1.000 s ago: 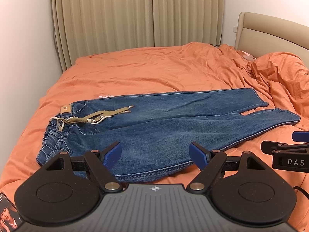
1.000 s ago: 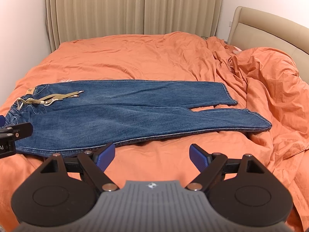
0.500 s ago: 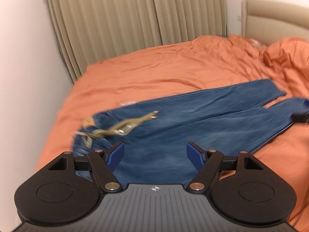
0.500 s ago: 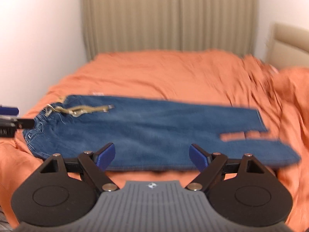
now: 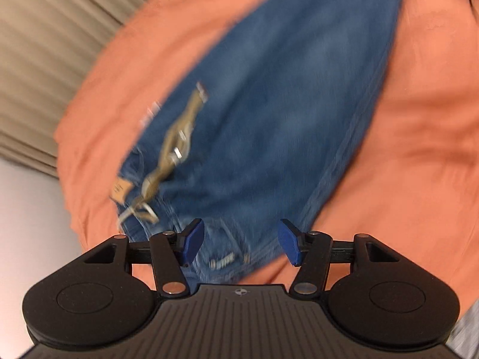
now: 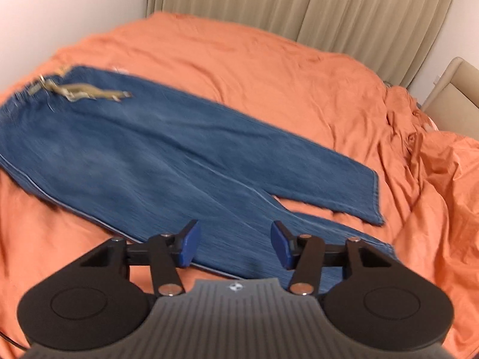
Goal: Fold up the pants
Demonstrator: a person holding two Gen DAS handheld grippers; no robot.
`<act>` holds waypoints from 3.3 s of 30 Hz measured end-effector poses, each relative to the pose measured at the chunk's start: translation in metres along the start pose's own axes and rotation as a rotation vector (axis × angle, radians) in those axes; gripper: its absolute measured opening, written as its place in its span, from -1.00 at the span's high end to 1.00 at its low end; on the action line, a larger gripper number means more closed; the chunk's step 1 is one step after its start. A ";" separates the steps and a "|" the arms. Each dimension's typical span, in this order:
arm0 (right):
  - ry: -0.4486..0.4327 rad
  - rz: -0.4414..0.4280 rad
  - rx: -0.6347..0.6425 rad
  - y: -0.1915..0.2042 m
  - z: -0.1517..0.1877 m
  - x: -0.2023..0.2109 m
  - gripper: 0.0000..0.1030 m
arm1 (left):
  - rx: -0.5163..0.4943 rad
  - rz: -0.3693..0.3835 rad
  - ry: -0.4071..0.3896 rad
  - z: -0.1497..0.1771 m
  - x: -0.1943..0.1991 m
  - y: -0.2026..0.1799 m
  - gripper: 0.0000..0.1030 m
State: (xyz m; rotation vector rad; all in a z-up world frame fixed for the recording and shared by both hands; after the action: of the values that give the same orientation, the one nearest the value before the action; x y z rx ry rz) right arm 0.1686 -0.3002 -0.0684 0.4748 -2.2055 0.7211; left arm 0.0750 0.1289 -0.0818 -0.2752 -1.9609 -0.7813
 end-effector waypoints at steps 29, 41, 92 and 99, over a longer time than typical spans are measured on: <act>0.326 0.123 0.433 -0.085 0.124 -0.046 0.50 | 0.201 -0.253 -0.095 -0.007 -0.019 0.020 0.72; 0.086 0.318 0.278 -0.120 0.075 -0.016 1.00 | 0.546 -0.276 -0.226 -0.031 0.028 0.077 0.79; 0.382 0.405 0.228 -0.198 -0.086 -0.363 0.34 | 0.620 -0.163 -0.027 -0.157 -0.218 0.217 -0.55; 0.264 0.342 0.031 -0.179 -0.107 -0.312 0.12 | 0.841 -0.102 -0.059 -0.121 -0.142 0.244 -0.54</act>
State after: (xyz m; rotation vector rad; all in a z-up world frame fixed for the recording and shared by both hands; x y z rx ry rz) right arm 0.5246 -0.3378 -0.1827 0.0101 -2.0460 0.9397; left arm 0.3530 0.2590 -0.0645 0.3108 -2.1872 0.0382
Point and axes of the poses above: each gripper's, at about its wrist camera, not at the fingertips, and x roughly against the way its jaws point, y to its left, z to its underside, the point moved 4 cm from there along -x, roughly the way its jaws point, and after that the axes turned 13 degrees about x, right-handed, at the moved point
